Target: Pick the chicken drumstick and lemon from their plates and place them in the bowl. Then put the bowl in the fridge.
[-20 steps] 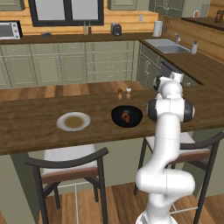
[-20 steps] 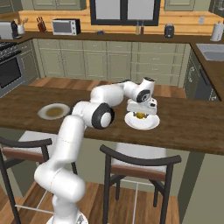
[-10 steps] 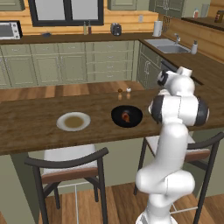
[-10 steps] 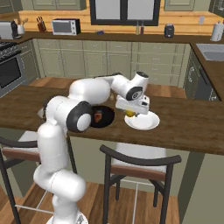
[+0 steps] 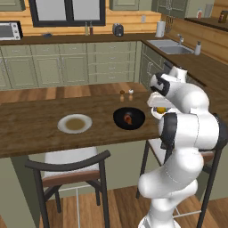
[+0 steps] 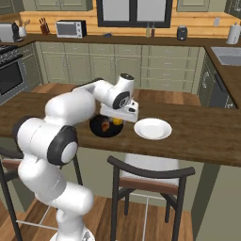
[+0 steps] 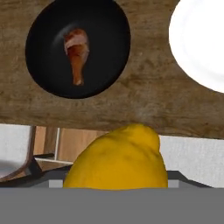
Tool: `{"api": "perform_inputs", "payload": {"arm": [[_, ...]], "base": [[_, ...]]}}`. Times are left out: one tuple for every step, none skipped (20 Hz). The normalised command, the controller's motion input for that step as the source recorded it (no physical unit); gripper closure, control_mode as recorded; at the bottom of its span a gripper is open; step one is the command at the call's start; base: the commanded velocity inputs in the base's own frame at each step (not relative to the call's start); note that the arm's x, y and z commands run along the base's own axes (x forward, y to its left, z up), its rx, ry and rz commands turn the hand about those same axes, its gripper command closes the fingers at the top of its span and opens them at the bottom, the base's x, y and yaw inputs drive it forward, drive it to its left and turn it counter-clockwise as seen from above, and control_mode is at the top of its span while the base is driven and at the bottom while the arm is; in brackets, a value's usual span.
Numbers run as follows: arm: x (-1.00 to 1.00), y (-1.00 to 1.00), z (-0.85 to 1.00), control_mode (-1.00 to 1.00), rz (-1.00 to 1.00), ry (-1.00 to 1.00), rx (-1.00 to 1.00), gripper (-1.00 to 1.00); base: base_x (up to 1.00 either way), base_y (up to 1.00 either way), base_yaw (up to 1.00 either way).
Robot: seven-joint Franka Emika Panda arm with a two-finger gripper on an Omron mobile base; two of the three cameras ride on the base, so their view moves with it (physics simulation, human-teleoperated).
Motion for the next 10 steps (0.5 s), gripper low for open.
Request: {"api": "perform_inputs", "payload": {"arm": [[0.0, 0.48, 0.0, -1.0, 0.0, 0.0, 0.0, 1.0], [0.11, 0.31, 0.0, -1.0, 0.0, 0.0, -0.09, 1.0], [0.33, 0.24, 0.0, -1.0, 0.0, 0.1, -0.12, 1.0], [0.44, 0.51, 0.0, -1.0, 0.0, 0.23, -0.23, 1.0], [0.34, 0.61, 0.0, -1.0, 0.0, 0.17, -0.27, 1.0], [0.34, 0.66, 0.0, -1.0, 0.0, 0.13, -0.25, 1.0], [0.44, 0.59, 0.0, -1.0, 0.0, 0.13, -0.18, 1.0], [0.44, 0.49, 0.0, -1.0, 0.0, 0.08, -0.14, 1.0], [0.42, 0.36, 0.0, -1.0, 0.0, 0.01, -0.09, 1.0], [0.59, 0.2, 0.0, -1.0, 0.0, 0.03, -0.05, 1.0]], "base": [[0.0, 0.0, 0.0], [0.0, 0.0, 0.0], [0.0, 0.0, 0.0], [0.0, 0.0, 0.0], [0.0, 0.0, 0.0], [0.0, 0.0, 0.0], [0.0, 0.0, 0.0], [0.0, 0.0, 0.0], [0.0, 0.0, 0.0], [0.0, 0.0, 0.0]]}}
